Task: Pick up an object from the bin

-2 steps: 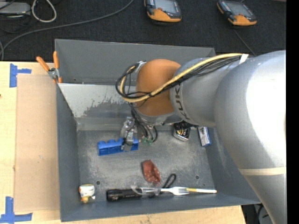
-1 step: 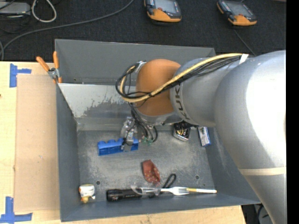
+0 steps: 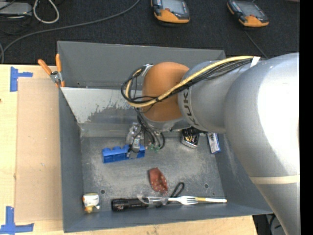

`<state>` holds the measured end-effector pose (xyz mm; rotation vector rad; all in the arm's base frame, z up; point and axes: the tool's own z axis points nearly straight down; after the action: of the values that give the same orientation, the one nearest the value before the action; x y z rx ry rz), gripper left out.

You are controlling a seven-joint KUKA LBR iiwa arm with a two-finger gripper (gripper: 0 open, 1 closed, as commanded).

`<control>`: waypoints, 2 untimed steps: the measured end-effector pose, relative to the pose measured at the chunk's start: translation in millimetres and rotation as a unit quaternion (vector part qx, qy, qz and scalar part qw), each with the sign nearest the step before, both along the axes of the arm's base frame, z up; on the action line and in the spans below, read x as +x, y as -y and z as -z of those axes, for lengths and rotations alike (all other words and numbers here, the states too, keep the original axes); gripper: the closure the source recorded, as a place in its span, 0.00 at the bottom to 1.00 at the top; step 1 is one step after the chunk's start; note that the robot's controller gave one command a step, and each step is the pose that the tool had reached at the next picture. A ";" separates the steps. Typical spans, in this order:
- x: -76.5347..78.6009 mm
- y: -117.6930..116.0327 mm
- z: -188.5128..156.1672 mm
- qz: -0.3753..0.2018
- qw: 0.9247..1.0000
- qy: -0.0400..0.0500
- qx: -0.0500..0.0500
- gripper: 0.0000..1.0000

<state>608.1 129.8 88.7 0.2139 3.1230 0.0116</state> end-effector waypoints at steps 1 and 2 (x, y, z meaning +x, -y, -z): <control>0.0 0.1 0.0 0.000 1.000 0.000 0.000 1.00; 0.0 0.2 0.0 0.001 1.000 0.000 0.000 1.00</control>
Offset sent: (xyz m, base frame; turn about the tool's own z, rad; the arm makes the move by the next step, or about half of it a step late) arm 0.0000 0.0000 0.0000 0.0000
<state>608.2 129.6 88.7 0.2155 3.1229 0.0117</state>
